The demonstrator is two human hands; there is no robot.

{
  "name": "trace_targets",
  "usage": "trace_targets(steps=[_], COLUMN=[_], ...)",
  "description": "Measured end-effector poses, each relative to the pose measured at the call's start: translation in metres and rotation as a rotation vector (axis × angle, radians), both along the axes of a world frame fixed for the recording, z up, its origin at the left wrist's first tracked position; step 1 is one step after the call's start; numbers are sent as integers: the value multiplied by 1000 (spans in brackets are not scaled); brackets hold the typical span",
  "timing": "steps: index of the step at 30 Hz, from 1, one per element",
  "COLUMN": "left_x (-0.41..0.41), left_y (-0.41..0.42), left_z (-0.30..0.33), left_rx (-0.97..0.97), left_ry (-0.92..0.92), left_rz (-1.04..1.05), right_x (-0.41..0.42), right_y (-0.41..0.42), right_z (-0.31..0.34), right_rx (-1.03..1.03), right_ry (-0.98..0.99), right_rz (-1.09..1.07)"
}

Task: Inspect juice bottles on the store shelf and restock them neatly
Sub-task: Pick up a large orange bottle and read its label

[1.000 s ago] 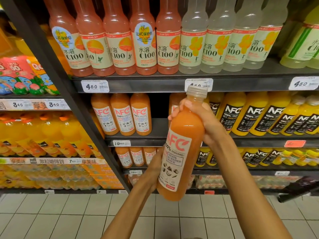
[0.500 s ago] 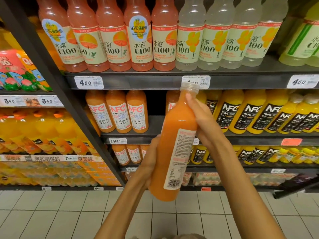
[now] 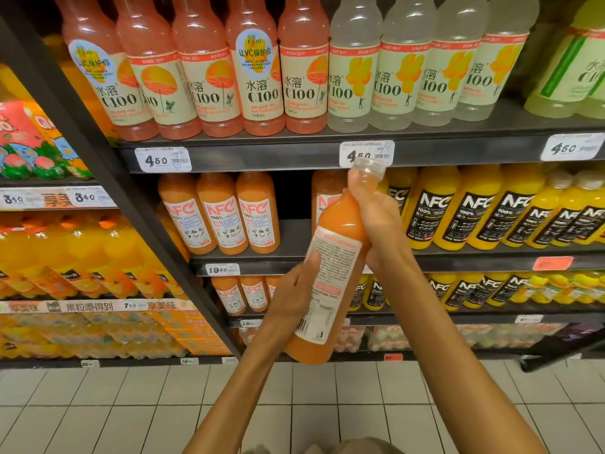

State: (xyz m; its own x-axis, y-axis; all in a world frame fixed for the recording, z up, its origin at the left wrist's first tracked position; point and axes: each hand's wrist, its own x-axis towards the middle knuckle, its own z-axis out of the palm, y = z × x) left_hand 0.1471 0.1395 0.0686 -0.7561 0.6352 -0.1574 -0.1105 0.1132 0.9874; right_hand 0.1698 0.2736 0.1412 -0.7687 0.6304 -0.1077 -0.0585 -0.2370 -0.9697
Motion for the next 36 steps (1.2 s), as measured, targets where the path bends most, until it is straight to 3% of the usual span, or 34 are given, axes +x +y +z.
trace_targets(steps=[4,7,9,13,18,22,24,29,36], left_x=[1,4,8,7,0,7,8,4,-15], left_y=[-8,-13,-14,-17,-13,-3,-1,-5,-4], left_z=[0,-1,-6,-16,-10,-19,-26,-42,-59], left_rx=[160,257,289,203,0,-141,-200,-130,-119], left_ry=[-413,-680,-754,-636,-214,-12,-16,-182,-246], left_rz=[-8,-122,-160,-150,-64,-47,-26,-53,-25], right_x=[-1,-2,-3,-2,-4,-8,-8,-13,-44], right_y=[16,17,11,5,2,0,2,10,5], right_z=[-1,-12,-18,-20,-17,-24,-27,-40,-61], right_rx=[27,-159,-312,-393,-13,79,79,130,162], right_ry=[-25,57,128,174,-64,-145,-169,-276,-283], right_rz=[195,349,435,449,117,12,76,274,246])
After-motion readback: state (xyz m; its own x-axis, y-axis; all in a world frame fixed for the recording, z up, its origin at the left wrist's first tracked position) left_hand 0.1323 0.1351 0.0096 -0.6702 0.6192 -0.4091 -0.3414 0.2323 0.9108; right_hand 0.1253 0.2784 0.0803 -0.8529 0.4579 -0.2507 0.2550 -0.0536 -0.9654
